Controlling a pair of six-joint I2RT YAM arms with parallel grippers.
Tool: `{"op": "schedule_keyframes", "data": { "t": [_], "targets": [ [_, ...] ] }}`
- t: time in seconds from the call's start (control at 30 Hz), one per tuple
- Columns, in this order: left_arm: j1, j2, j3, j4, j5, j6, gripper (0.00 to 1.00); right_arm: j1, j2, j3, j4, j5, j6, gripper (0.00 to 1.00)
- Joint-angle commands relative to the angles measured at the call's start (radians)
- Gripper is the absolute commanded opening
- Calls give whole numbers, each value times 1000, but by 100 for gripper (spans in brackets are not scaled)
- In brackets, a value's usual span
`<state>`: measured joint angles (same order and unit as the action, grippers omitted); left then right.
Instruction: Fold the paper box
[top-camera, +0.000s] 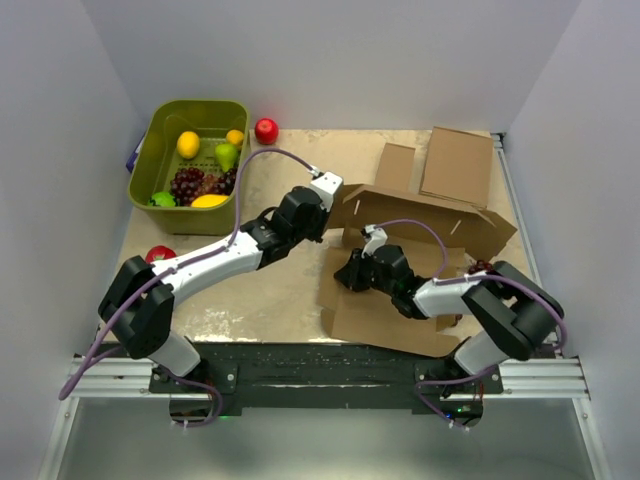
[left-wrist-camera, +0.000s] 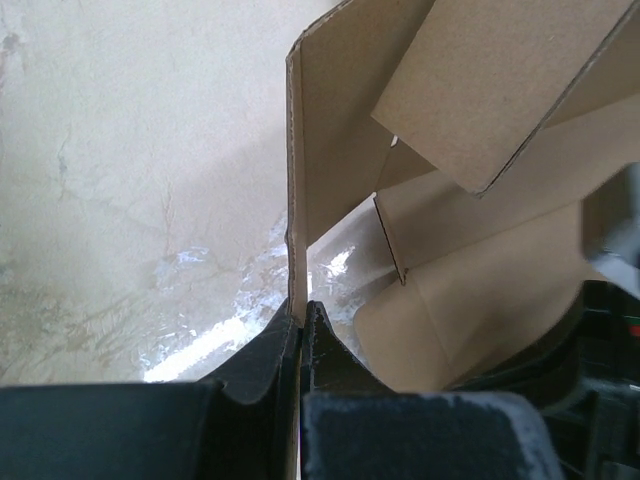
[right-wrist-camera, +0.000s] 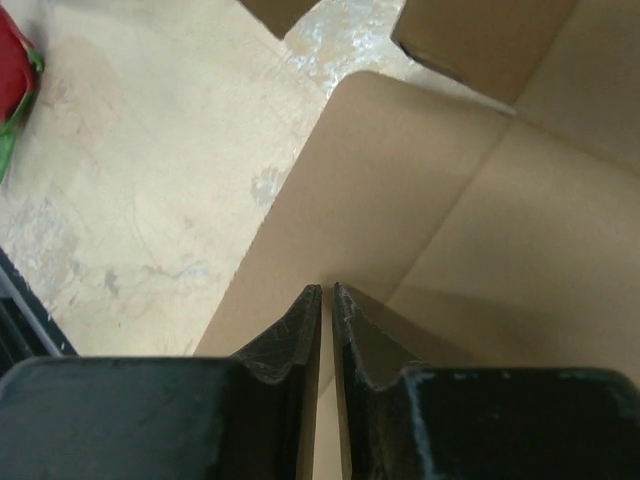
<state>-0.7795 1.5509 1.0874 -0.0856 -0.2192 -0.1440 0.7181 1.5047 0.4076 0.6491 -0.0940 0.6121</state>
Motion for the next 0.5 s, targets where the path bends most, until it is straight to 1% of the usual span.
{"op": "schedule_keyframes", "data": {
  "t": [0.0,0.17,0.27,0.37,0.47],
  "targets": [
    [6,-11,16,55,52,-87,0,7,94,48,83,54,-6,13],
    [5,-14,-30,122,122,-182,0,7,141,59,61,91,0,11],
    [5,-14,-86,173,152,-222,0,6,155,59,63,91,5,11],
    [-4,-6,-153,233,156,-255,0,6,161,62,61,106,5,11],
    [-32,8,-192,265,107,-253,0,6,166,60,58,112,6,11]
  ]
}}
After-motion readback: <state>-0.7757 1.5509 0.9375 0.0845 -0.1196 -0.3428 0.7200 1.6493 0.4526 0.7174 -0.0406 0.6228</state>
